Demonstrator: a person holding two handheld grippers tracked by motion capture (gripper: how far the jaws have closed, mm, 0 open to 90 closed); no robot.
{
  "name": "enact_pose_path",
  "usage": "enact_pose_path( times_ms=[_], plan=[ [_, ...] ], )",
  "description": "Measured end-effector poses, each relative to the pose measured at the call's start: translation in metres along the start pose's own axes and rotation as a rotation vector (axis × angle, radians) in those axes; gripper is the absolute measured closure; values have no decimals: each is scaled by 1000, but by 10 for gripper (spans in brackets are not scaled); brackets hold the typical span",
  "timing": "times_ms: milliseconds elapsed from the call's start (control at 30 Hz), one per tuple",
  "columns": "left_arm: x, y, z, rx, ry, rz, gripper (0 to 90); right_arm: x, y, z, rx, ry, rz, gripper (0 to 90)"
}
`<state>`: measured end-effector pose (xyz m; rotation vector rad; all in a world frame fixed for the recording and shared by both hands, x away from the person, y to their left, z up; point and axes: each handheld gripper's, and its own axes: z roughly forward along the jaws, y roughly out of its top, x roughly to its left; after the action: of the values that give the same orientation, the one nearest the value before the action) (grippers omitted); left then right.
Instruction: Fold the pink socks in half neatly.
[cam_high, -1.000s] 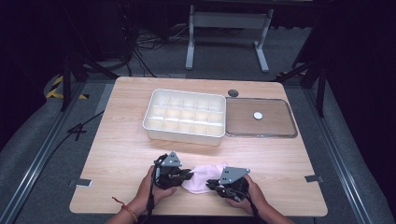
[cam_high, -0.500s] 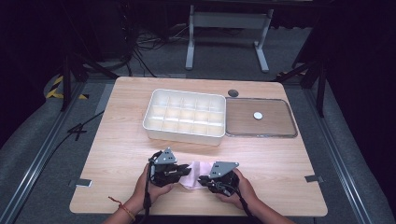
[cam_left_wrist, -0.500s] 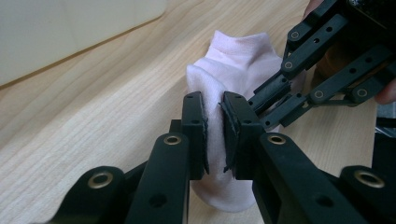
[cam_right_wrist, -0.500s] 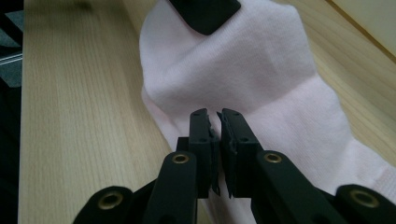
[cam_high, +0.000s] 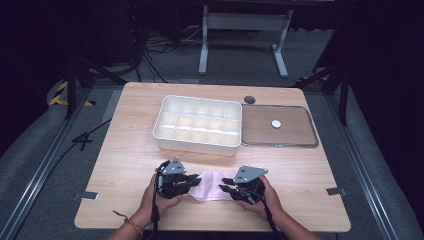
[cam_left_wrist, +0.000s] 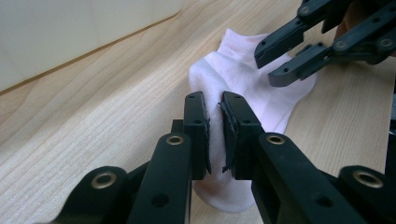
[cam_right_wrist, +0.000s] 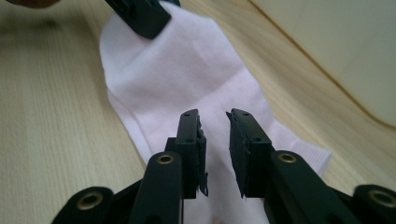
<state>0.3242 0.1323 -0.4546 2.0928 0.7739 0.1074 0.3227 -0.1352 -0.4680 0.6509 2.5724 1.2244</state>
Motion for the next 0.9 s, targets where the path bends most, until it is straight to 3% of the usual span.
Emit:
enact_pose_path(
  times_ms=[133, 300, 433, 567, 633, 667, 733, 800, 900],
  plan=[
    [-1, 2, 0, -5, 0, 11, 807, 5, -3, 11, 47, 16, -30, 751],
    [-5, 8, -1, -3, 4, 38, 806, 8, -1, 15, 47, 14, -30, 758],
    [-10, 12, 1, 38, 14, 112, 807, 8, 1, 18, 42, 19, -19, 758],
    [-13, 16, 6, 58, 12, 130, 807, 8, 2, 21, 33, 32, -5, 753],
    [-14, 18, 7, 73, 21, 141, 807, 7, 2, 21, 36, 33, -4, 740],
    [-14, 18, 8, 75, 25, 148, 807, 7, 2, 21, 31, 29, -12, 691],
    [-14, 19, 8, 82, 34, 154, 808, 7, 3, 20, 33, 32, -9, 662],
    [-11, 18, 4, 82, 36, 146, 809, 1, 5, 7, 2, 8, -20, 666],
    [-7, 18, 2, 72, 33, 131, 809, -10, 4, -6, -8, -18, 7, 667]
  ],
)
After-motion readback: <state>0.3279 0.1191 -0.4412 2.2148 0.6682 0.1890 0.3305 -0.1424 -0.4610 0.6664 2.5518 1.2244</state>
